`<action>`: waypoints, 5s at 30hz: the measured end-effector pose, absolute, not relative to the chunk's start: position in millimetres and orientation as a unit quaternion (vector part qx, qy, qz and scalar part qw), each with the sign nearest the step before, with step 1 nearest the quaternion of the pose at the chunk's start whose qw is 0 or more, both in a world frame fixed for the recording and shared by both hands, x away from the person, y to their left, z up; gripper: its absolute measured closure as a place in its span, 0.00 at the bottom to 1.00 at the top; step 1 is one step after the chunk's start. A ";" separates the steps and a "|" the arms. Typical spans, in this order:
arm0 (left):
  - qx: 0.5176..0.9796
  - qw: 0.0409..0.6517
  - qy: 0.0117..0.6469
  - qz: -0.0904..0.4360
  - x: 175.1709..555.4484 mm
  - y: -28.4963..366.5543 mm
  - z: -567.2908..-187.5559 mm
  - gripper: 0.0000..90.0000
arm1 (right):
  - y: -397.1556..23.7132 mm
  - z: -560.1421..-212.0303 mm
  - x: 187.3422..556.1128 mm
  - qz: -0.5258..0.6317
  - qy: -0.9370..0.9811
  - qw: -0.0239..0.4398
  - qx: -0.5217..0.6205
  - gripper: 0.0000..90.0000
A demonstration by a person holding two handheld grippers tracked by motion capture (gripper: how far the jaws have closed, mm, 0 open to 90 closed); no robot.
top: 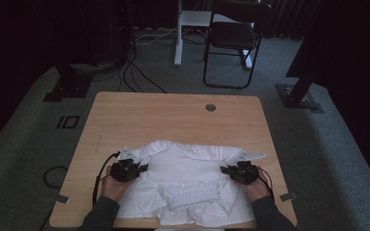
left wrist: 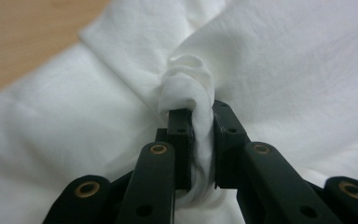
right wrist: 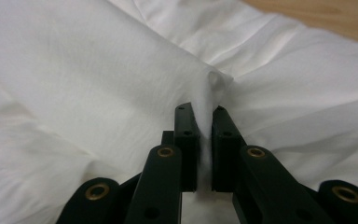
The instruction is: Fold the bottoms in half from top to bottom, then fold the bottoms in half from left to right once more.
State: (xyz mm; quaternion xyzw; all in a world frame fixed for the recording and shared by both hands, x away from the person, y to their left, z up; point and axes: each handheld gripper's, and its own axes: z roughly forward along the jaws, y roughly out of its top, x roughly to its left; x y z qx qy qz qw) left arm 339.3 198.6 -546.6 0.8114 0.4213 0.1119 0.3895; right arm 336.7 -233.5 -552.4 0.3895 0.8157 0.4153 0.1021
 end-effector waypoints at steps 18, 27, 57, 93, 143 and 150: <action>0.774 0.399 0.475 0.130 401.9 196.7 -548.5 0.89 | -216.8 -553.7 416.3 0.389 0.792 0.142 0.449 0.92; 0.762 0.386 0.501 0.139 438.2 195.3 -540.4 0.90 | -208.8 -549.8 447.1 0.384 0.774 0.143 0.482 0.93; 0.701 0.573 0.407 0.121 332.1 240.2 -451.2 0.74 | -260.0 -476.9 354.8 0.491 0.746 0.202 0.402 0.71; 0.790 0.378 0.464 0.132 330.5 183.0 -536.2 0.70 | -204.3 -540.7 349.6 0.381 0.812 0.170 0.408 0.65; 0.678 0.275 0.638 0.239 381.1 253.3 -554.3 0.04 | -156.5 -557.8 366.2 0.414 0.808 0.124 0.399 0.65; 0.704 0.278 0.616 0.218 379.0 240.9 -544.4 0.44 | -156.6 -558.2 365.6 0.416 0.807 0.127 0.399 0.65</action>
